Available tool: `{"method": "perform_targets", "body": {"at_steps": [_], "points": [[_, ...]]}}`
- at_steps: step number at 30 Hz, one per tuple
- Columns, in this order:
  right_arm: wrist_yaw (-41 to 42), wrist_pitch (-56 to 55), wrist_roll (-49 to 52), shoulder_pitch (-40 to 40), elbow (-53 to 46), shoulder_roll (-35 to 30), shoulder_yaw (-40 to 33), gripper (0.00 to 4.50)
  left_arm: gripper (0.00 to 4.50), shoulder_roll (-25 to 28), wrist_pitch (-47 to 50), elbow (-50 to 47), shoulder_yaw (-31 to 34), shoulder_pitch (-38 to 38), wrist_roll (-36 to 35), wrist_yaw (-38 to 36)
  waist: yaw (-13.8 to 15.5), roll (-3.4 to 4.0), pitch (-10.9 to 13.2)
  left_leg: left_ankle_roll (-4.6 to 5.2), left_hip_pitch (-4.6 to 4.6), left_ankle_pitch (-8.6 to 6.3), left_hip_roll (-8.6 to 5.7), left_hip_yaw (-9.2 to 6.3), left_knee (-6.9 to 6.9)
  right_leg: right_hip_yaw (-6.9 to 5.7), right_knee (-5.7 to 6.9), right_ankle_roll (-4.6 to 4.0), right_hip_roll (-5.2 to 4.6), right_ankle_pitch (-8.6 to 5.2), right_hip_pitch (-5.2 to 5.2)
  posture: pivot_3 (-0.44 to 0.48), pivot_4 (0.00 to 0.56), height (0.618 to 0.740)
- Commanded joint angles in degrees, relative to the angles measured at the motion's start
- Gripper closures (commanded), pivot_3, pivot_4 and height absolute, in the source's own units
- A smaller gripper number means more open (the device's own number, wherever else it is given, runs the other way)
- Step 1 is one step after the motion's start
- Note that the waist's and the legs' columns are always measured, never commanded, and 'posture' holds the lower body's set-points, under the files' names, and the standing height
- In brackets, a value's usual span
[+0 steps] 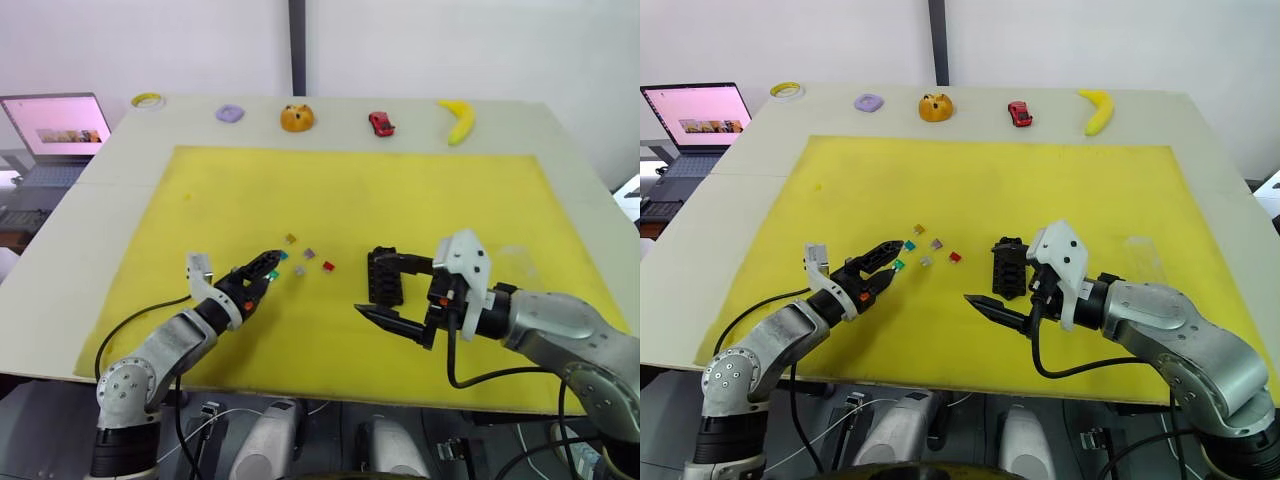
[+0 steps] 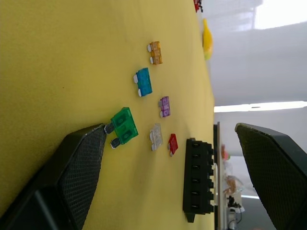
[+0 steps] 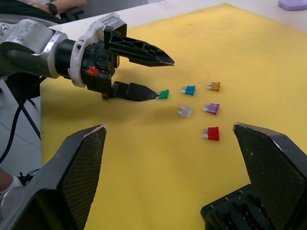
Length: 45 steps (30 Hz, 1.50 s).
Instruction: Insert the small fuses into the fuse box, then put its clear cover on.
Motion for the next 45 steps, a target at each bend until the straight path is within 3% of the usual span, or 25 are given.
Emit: {"method": "perform_targets", "body": {"at_steps": [1,30,45], "points": [[0.3,-1.0,0.1,-0.3,-0.6,0.6,-0.3,0.04,0.0,-1.1,2.0,2.5,-3.2,0.3,1.3,-0.1,0.4,0.01,0.0,0.0,0.0,0.0,0.0,0.0,0.0,0.0,0.0,0.0,0.0,0.0,0.0,0.0,0.15,0.735],[-0.6,-0.7,-0.3,0.1,-0.5,1.5,-1.1,0.04,0.0,-1.6,5.3,4.8,-2.7,-2.9,4.6,-2.5,0.6,0.0,0.0,0.02,-0.02,-0.03,-0.01,0.0,0.0,0.0,-0.11,-0.01,-0.02,0.0,0.03,0.0,0.15,0.735],[-1.1,-0.7,-0.3,0.2,-0.6,1.6,-1.3,0.04,0.0,-2.1,8.3,6.8,-3.6,-5.4,8.9,1.2,0.6,0.0,0.0,0.01,-0.02,-0.03,-0.01,0.0,0.0,0.0,-0.13,-0.01,-0.03,-0.01,0.04,0.0,0.15,0.735]]}}
